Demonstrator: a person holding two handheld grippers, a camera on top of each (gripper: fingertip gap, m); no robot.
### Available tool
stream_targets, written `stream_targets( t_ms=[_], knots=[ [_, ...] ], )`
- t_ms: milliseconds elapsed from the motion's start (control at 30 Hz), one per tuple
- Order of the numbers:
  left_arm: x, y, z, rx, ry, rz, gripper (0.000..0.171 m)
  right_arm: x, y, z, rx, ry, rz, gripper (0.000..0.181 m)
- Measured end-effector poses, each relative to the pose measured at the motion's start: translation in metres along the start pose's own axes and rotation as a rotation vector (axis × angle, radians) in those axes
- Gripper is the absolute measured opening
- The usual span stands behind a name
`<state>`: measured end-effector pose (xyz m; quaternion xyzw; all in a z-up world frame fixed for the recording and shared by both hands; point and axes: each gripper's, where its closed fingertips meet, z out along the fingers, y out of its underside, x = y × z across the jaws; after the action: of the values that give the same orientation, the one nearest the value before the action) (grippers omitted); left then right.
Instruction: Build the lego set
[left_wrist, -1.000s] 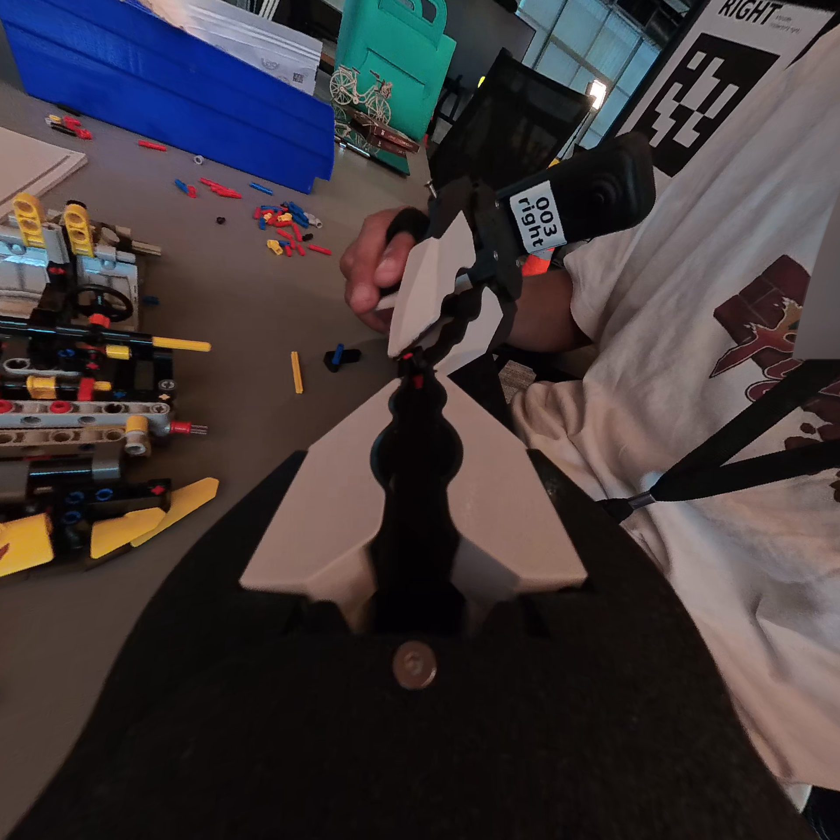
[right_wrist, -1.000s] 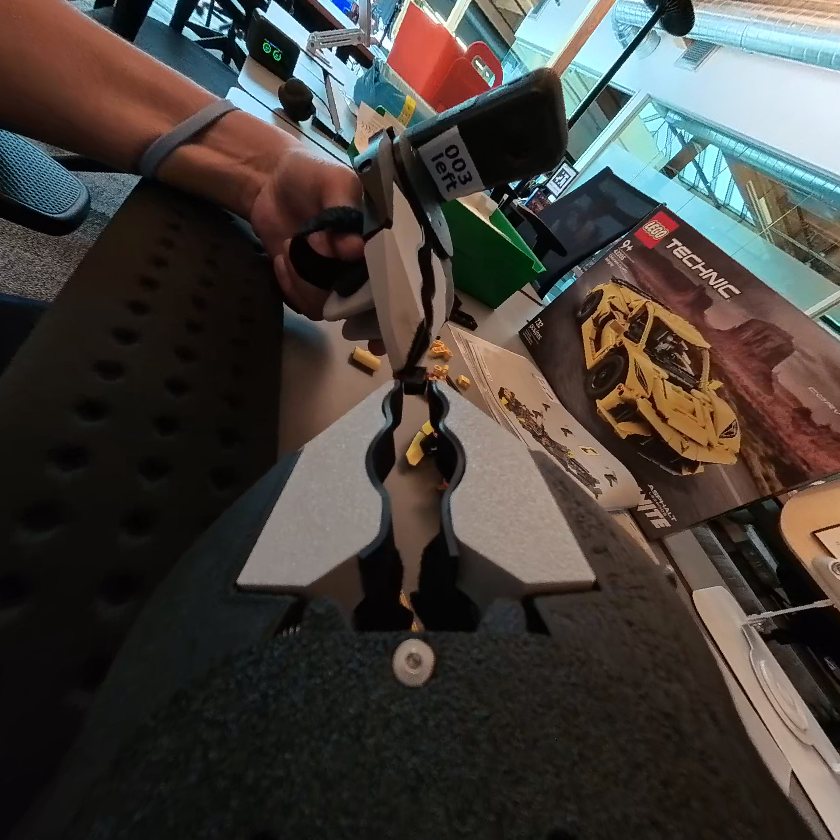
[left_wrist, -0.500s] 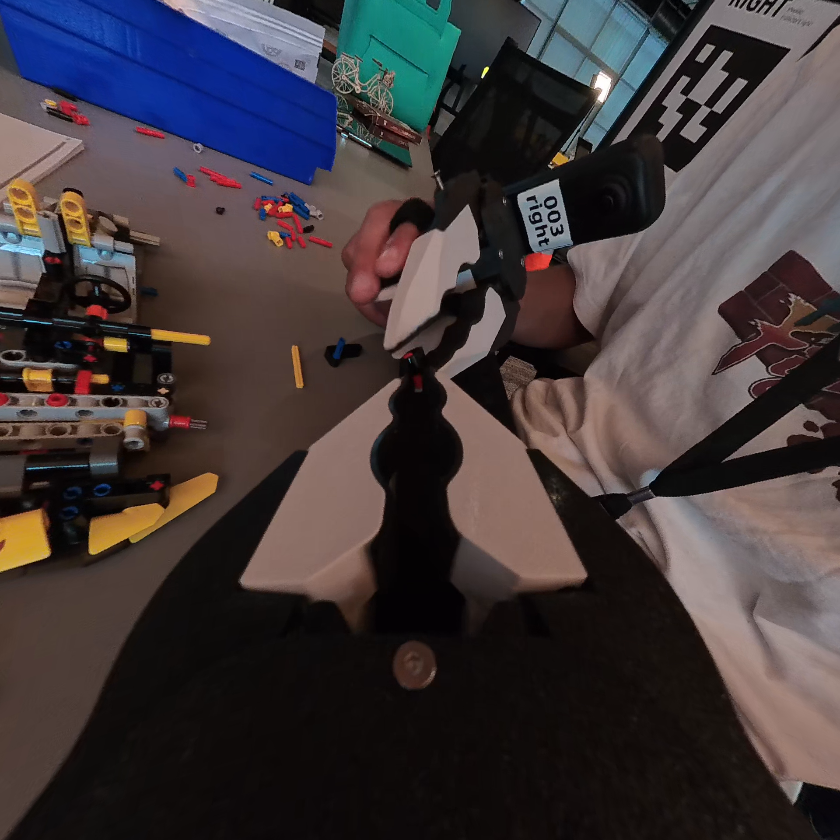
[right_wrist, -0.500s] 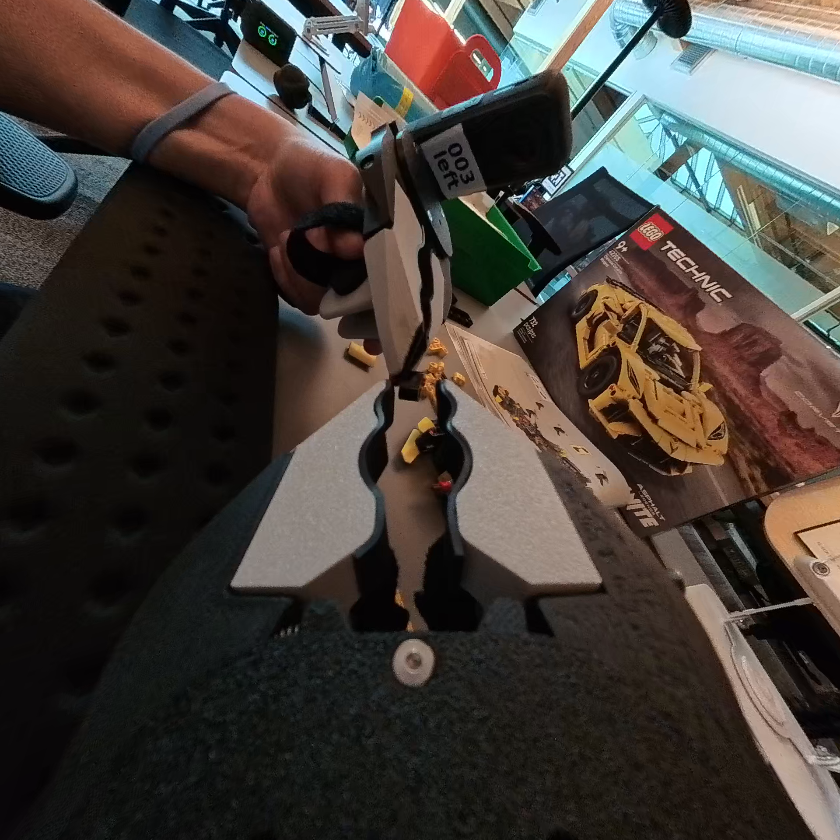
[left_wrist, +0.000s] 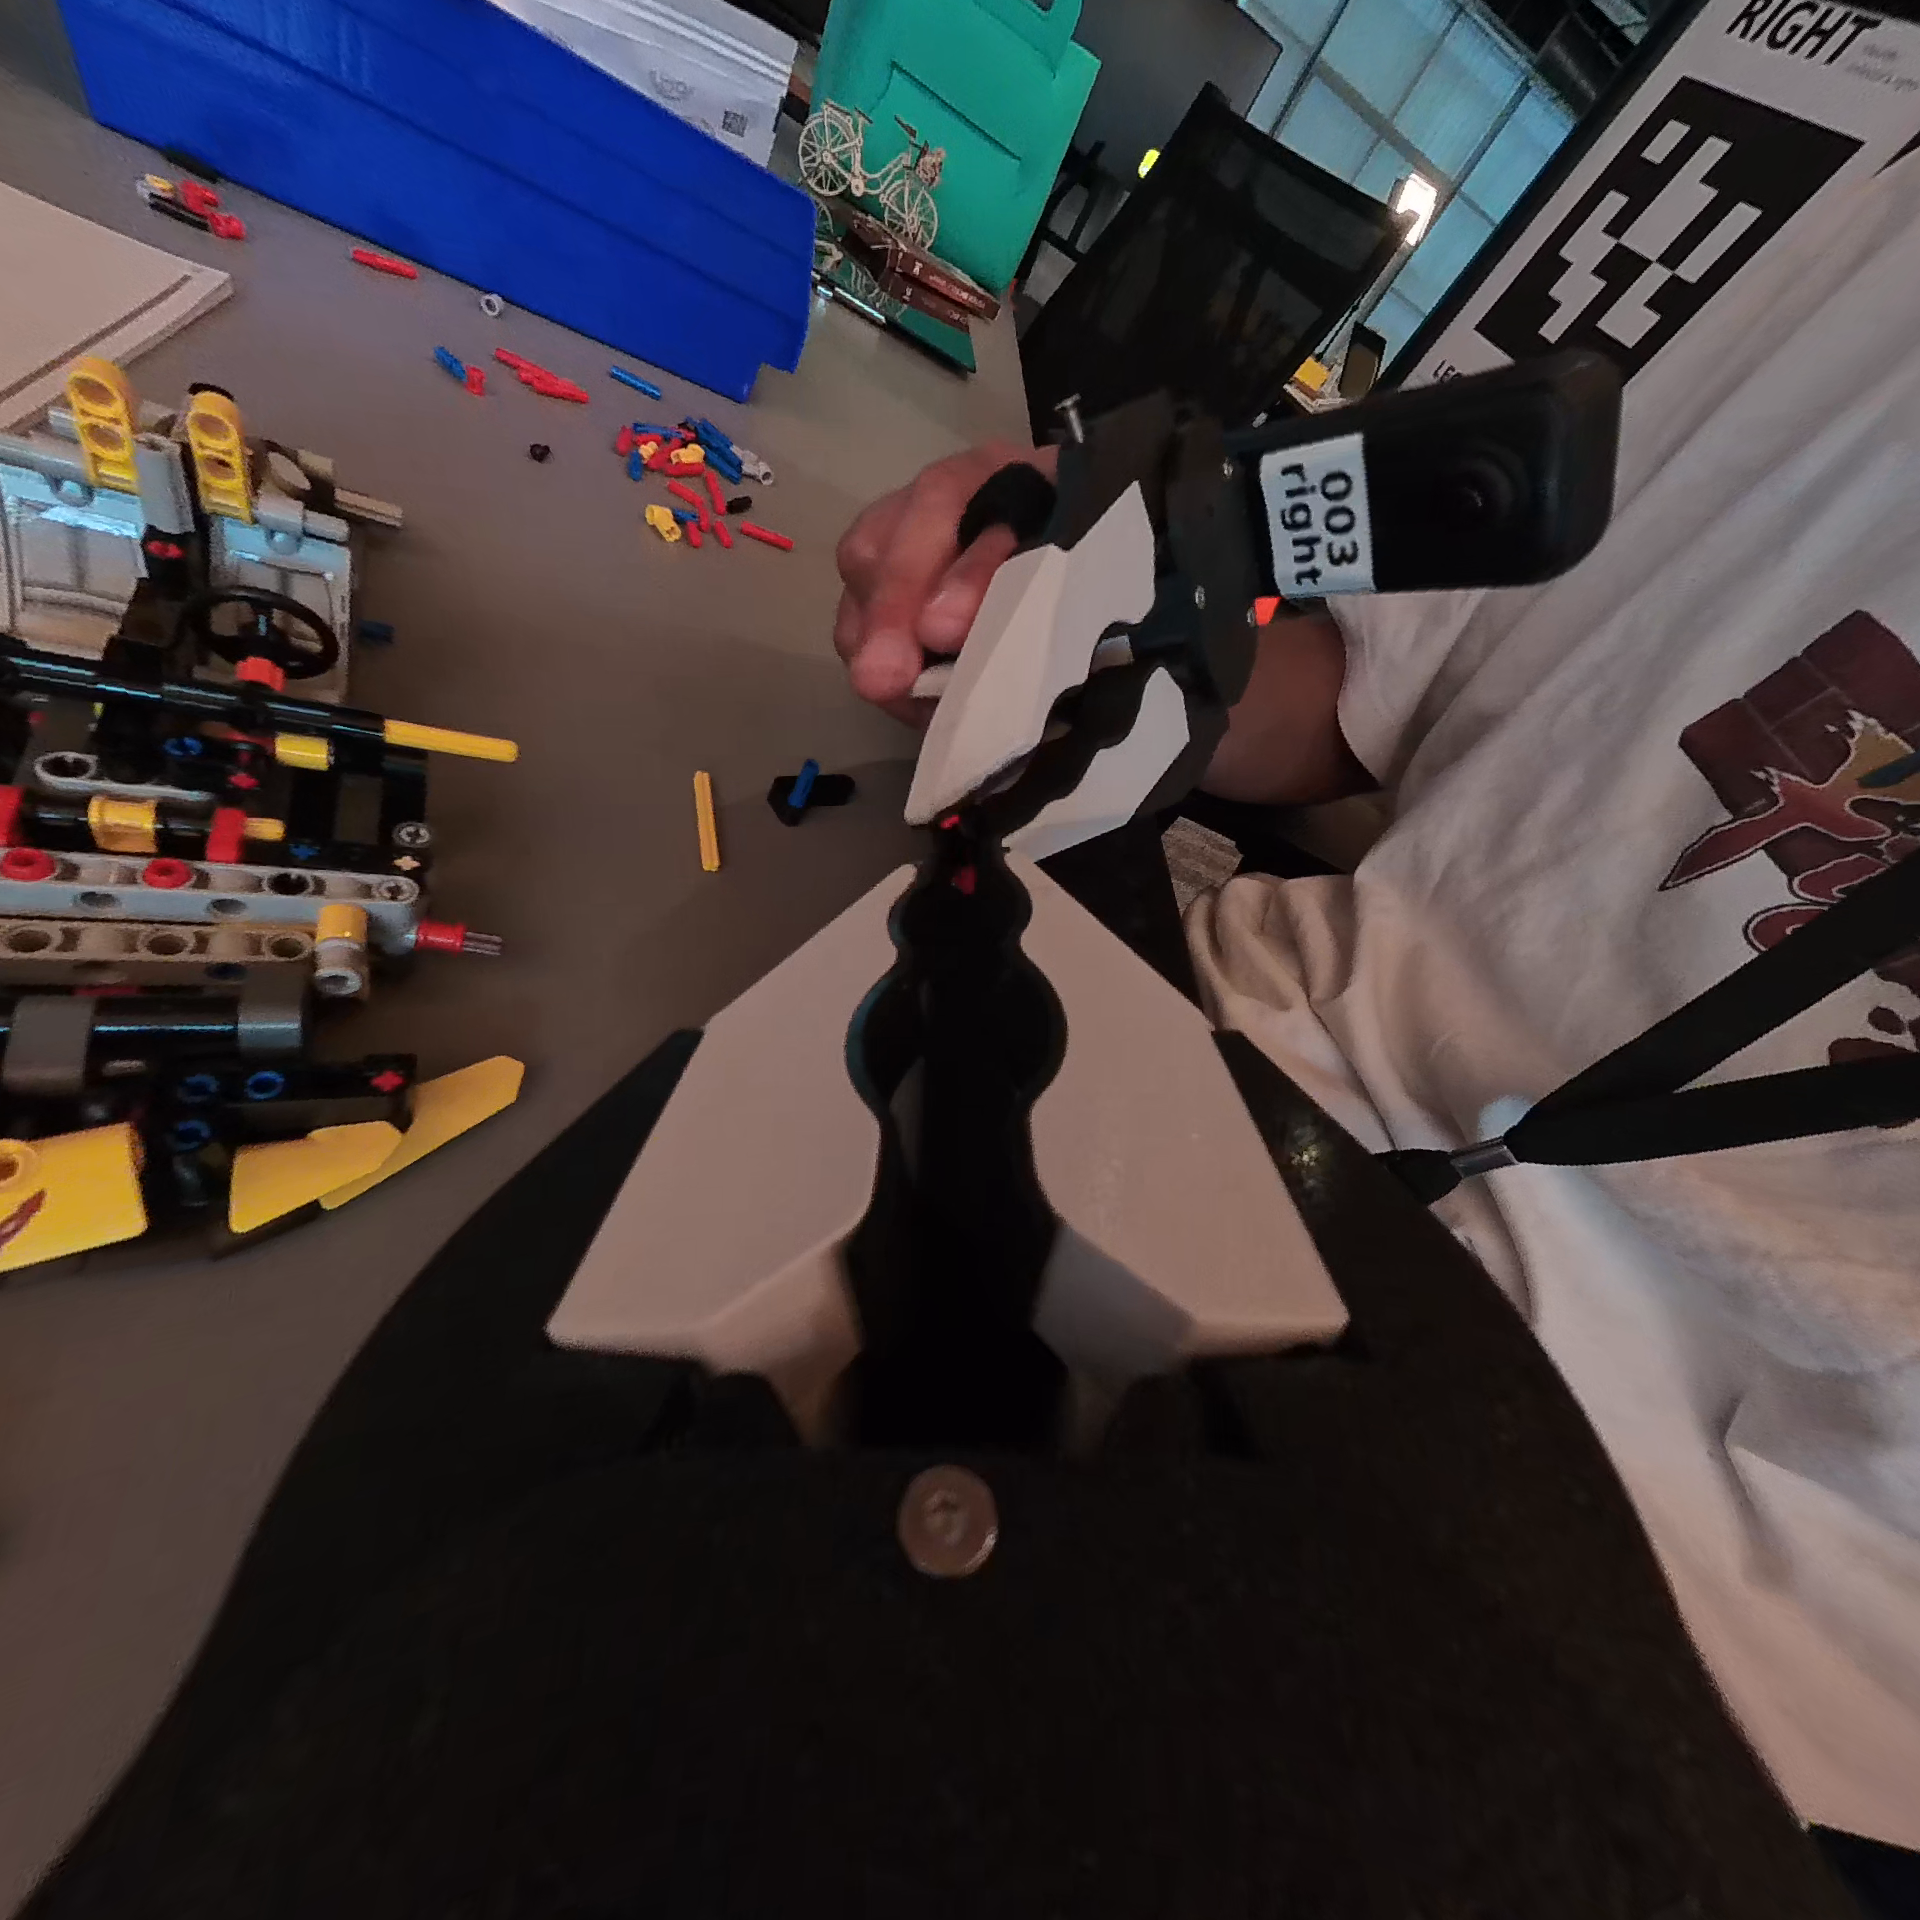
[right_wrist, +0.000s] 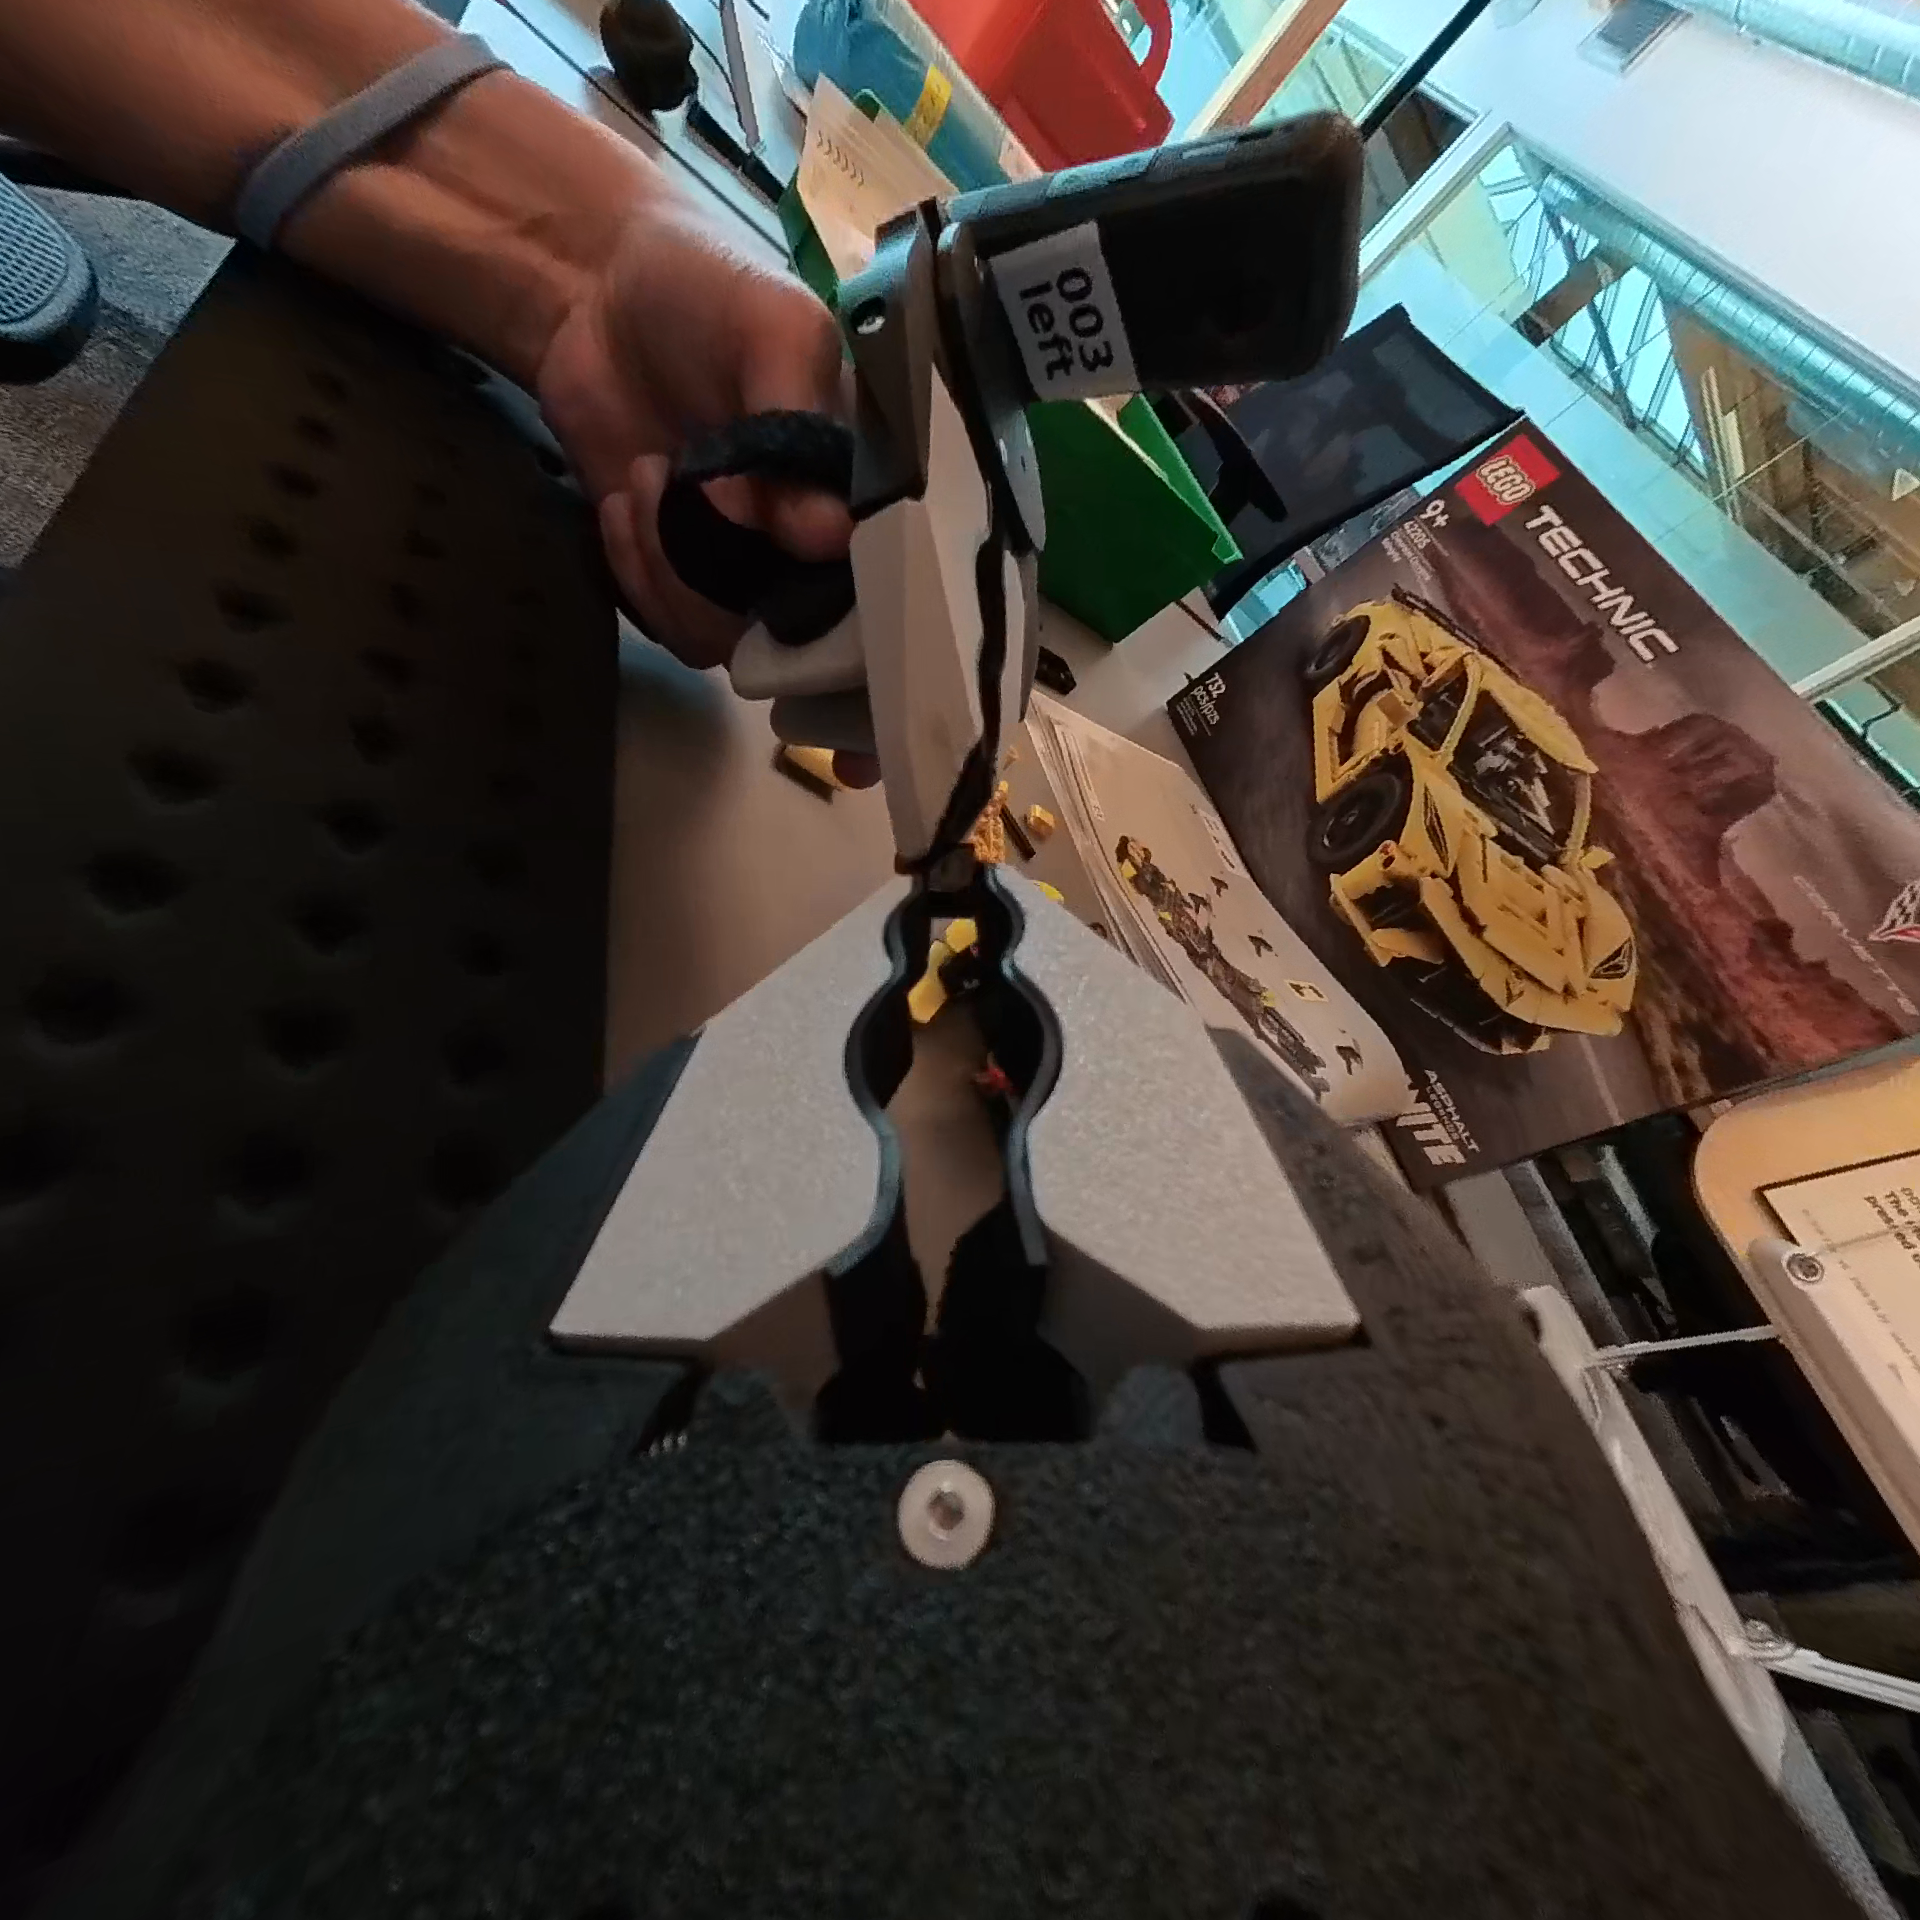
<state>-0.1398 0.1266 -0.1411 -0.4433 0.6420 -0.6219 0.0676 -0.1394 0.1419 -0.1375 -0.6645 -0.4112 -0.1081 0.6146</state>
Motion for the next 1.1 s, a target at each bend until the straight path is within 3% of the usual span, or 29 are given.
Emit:
stream_targets(
  t_ms=[367,500,1100],
  knots=[
    [-0.0019,0.0037,0.0025,-0.027,-0.012,-0.001,0.003,-0.0029,0.0041,0.0001,-0.036,-0.015,-0.008,0.007],
    [-0.0022,0.0009,0.0016,-0.006,-0.010,-0.009,0.000,-0.0004,0.0051,-0.0001,-0.009,-0.051,0.143,0.009],
    [-0.0018,0.0024,0.0019,-0.017,0.013,-0.035,0.000,-0.0007,0.0044,-0.0007,-0.020,-0.002,0.013,0.008]
  ],
)
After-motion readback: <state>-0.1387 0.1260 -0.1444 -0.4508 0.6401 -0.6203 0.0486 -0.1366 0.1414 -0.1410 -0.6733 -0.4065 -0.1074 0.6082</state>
